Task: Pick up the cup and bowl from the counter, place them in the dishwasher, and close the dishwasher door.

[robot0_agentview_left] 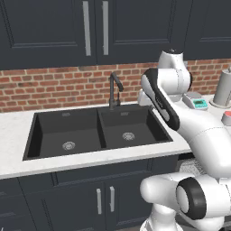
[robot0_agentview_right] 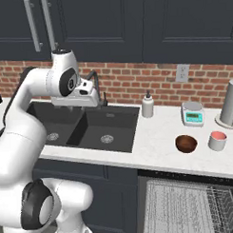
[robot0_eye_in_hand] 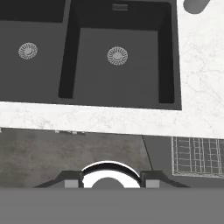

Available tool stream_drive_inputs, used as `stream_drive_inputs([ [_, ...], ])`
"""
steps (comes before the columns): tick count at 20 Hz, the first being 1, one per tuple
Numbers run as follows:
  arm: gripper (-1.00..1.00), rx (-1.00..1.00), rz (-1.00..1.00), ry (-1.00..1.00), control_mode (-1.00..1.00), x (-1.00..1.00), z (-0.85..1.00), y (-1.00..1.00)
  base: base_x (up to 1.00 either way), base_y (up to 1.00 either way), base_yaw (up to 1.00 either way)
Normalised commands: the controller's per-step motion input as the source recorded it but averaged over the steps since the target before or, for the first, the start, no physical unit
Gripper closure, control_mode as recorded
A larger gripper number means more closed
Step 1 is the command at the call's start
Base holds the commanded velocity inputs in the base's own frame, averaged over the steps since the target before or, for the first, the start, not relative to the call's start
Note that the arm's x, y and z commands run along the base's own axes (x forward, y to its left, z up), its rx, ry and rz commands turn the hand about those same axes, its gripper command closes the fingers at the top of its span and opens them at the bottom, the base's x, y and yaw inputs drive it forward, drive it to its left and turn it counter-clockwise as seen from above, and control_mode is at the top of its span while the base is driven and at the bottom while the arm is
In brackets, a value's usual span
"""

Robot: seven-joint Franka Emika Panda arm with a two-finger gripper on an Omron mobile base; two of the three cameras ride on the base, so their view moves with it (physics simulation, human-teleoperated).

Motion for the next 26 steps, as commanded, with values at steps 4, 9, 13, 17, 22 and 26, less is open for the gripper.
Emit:
stream_drive_inputs([
  [4, -1.0, 0.0, 0.0, 0.0, -1.0, -0.19, 0.0, 0.0, 0.0, 0.0, 0.0],
  [9, -1.0, 0.06, 0.0, 0.0, -1.0, -0.34, -0.01, 0.0, 0.0, 0.0, 0.0],
  [13, -1.0, 0.03, 0.0, 0.03, -1.0, -0.34, -0.26, 0.0, 0.0, 0.0, 0.0],
  [17, -1.0, 0.0, 0.0, 0.01, -1.0, -0.18, -0.51, 0.0, 0.0, 0.0, 0.0],
  [22, -1.0, -0.02, 0.0, 0.0, -1.0, -0.07, -0.47, 0.0, 0.0, 0.0, 0.0],
  [26, -1.0, -0.03, 0.0, 0.01, -1.0, 0.0, -0.32, 0.0, 0.0, 0.0, 0.0],
])
